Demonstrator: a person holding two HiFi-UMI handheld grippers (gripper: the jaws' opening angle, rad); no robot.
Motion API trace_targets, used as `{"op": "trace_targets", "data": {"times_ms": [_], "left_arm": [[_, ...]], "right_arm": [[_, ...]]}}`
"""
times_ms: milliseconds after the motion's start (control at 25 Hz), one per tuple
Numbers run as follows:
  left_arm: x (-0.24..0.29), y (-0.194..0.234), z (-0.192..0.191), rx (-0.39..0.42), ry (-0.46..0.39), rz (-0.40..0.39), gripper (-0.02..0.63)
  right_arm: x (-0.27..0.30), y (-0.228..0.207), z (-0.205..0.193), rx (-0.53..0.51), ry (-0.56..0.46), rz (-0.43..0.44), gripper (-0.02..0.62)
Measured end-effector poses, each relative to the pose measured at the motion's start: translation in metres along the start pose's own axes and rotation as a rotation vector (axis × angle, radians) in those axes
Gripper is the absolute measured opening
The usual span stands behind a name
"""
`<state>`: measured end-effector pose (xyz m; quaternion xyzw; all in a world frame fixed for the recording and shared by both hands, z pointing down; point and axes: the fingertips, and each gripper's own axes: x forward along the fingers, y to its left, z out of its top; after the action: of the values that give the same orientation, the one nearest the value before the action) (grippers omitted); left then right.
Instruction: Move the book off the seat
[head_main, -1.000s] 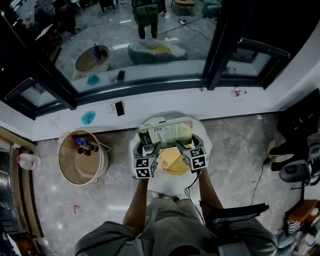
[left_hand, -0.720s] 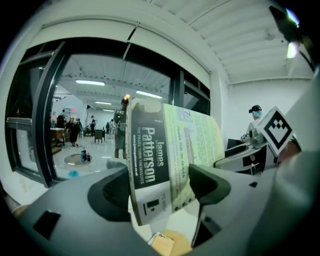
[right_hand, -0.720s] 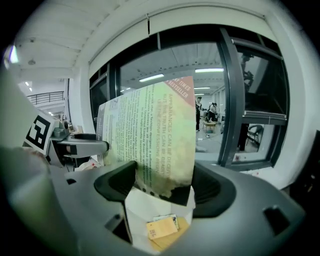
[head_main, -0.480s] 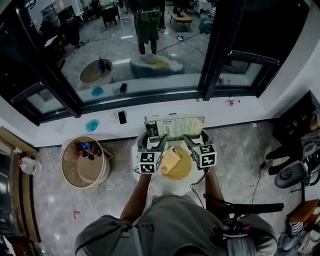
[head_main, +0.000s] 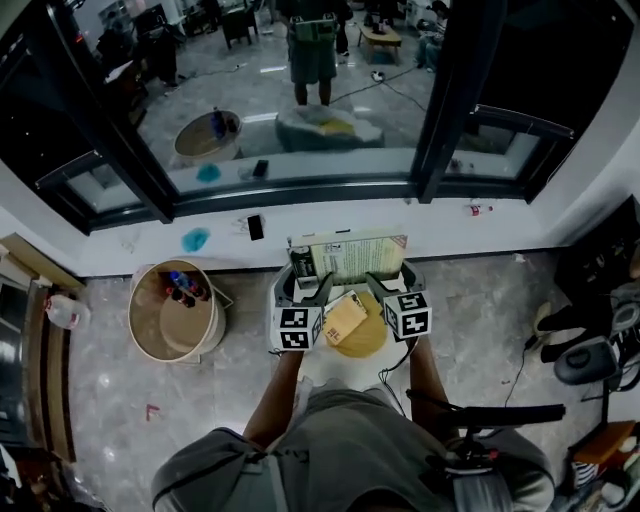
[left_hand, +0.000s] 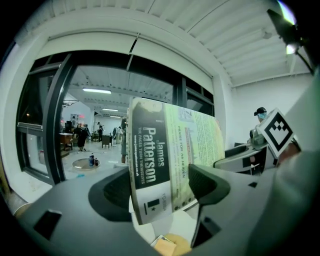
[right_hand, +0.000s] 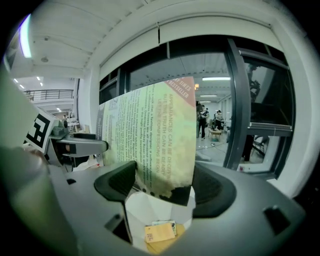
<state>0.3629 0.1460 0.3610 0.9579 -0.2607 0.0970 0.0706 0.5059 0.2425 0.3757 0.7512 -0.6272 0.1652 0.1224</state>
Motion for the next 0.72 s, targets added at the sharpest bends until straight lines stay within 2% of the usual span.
{"op": "trace_targets", "data": {"times_ms": [160, 320, 520, 720], "left_arm": [[-0.027, 0.026, -0.008, -0.017, 0.003, 0.112, 0.357], [-0.07, 0.061, -0.02, -0.039, 0.019, 0.267, 0.358], [-0.135, 0.097, -0.024, -0.012, 0.041, 0.466, 0.359], [-0.19, 0.131, -0.043, -0.045, 0.035, 0.556, 0.359]], "right_arm": [[0.021, 0.031, 0.002, -0.03, 0.0, 0.107, 0.35], [0.045, 0.082, 0.001, -0.068, 0.006, 0.253, 0.35], [0.064, 0.155, -0.002, -0.071, -0.002, 0.453, 0.35], [0.068, 0.221, -0.01, -0.106, 0.005, 0.53, 0.35]]}}
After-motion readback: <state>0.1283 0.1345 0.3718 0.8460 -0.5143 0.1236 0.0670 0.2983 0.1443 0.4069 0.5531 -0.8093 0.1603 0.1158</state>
